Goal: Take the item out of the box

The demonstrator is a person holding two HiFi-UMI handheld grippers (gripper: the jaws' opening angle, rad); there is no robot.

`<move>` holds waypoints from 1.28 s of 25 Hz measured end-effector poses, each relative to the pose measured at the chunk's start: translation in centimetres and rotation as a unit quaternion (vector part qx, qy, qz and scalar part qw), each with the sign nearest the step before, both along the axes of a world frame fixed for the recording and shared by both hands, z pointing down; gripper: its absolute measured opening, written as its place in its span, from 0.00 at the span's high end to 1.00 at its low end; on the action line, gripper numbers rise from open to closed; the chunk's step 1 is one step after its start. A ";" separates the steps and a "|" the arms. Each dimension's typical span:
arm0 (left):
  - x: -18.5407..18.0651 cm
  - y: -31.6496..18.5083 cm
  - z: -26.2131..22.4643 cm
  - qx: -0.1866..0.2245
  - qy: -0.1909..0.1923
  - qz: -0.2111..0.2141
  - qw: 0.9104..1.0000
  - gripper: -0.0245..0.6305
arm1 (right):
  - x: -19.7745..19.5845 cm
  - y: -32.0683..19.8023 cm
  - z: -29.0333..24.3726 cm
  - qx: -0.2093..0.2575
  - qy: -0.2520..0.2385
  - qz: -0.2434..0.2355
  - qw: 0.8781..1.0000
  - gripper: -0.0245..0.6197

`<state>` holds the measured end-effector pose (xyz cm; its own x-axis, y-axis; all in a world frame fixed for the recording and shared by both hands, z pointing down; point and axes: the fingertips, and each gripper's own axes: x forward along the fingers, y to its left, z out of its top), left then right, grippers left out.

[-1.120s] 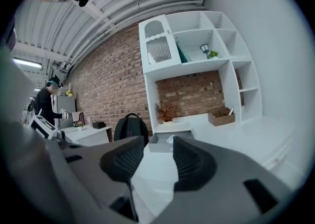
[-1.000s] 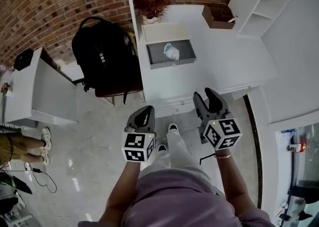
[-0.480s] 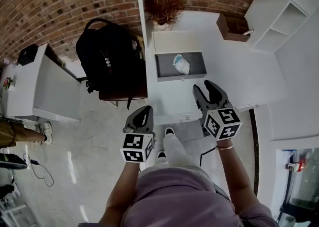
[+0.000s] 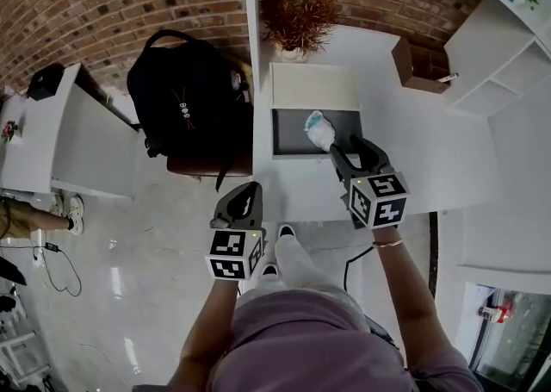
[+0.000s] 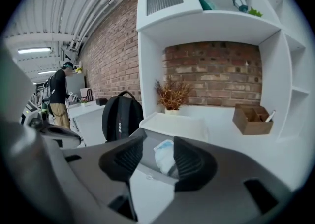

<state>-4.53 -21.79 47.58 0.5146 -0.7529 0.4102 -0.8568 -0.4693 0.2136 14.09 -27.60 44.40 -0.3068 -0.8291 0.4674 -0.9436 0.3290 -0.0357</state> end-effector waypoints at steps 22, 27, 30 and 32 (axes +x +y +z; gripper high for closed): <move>-2.1 -3.8 1.4 -0.019 0.000 -0.091 0.996 0.96 | -1.2 -7.0 9.3 -0.165 0.103 -0.118 0.974 0.60; -3.2 -3.7 1.5 -0.020 0.002 -0.112 0.994 0.96 | -1.5 -7.4 10.9 -0.198 0.127 -0.136 0.962 0.55; -3.7 -3.7 1.6 -0.021 0.001 -0.122 0.992 0.96 | -1.5 -7.6 11.7 -0.210 0.142 -0.144 0.957 0.54; -3.9 -3.7 1.6 -0.021 0.001 -0.126 0.992 0.96 | -1.6 -7.7 12.1 -0.211 0.157 -0.150 0.953 0.54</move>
<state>-8.46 -25.54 49.17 0.3122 -0.8403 0.4432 -0.9457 -0.2302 0.2297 12.48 -35.34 56.47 -0.2914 -0.4443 0.8472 -0.7954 0.6045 0.0434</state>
